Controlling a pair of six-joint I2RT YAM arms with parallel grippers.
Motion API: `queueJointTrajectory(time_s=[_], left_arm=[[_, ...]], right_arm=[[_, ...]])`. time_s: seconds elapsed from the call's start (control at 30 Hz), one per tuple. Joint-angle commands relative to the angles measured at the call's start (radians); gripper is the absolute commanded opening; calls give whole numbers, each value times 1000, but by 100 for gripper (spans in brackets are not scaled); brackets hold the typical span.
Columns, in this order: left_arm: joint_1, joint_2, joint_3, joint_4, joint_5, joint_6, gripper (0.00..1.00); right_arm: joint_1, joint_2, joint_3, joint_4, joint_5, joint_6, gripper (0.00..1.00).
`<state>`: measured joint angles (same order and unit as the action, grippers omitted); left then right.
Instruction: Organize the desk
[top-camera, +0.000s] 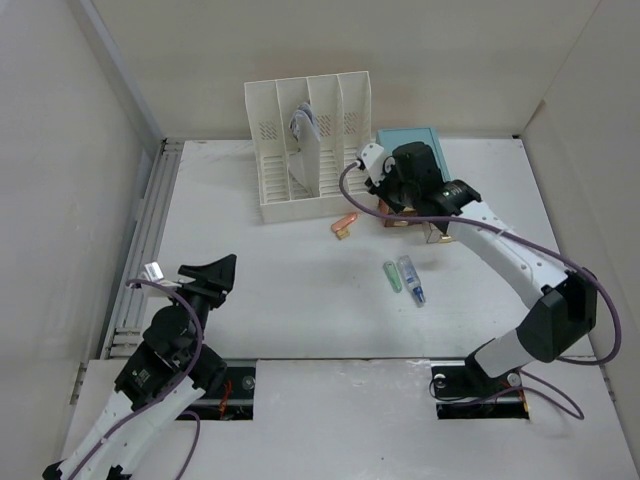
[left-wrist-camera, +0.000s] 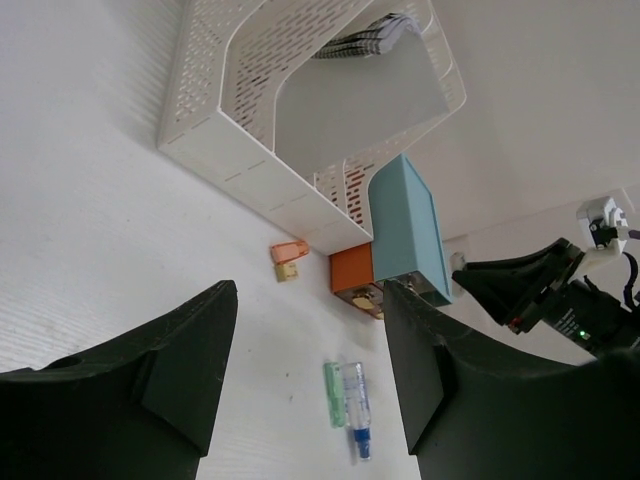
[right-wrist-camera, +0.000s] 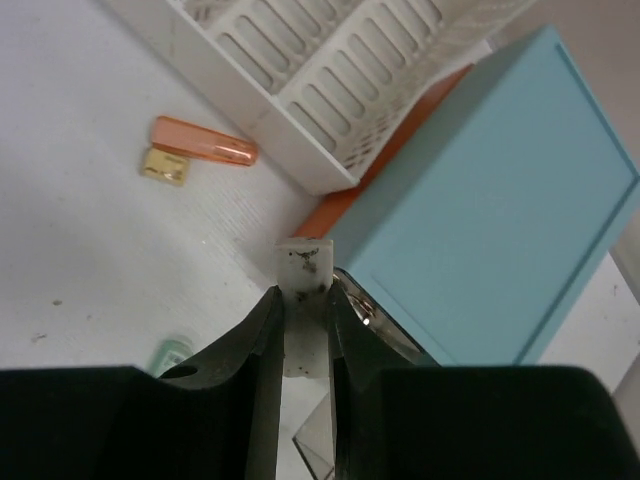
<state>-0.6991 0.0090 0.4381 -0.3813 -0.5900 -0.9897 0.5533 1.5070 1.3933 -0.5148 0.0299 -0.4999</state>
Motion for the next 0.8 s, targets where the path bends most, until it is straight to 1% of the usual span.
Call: queueJointTrajectory(time_s=[0.0,0.17,0.33,0.77], left_arm=[[-2,-54,-18,84,29,25,57],[-2,-23,-38,119,55,34,57],[-2,-3,-38,139,65,34,57],[-2,16,-47,168,75,43,57]], right_arm=[[-47,-27,26,-63,116,-14,0],[-139,-18,36,-135,197,-14,0],[-193,-30,-2,-134,197,8,0],[-254,-60,-103,-157,169,8,0]])
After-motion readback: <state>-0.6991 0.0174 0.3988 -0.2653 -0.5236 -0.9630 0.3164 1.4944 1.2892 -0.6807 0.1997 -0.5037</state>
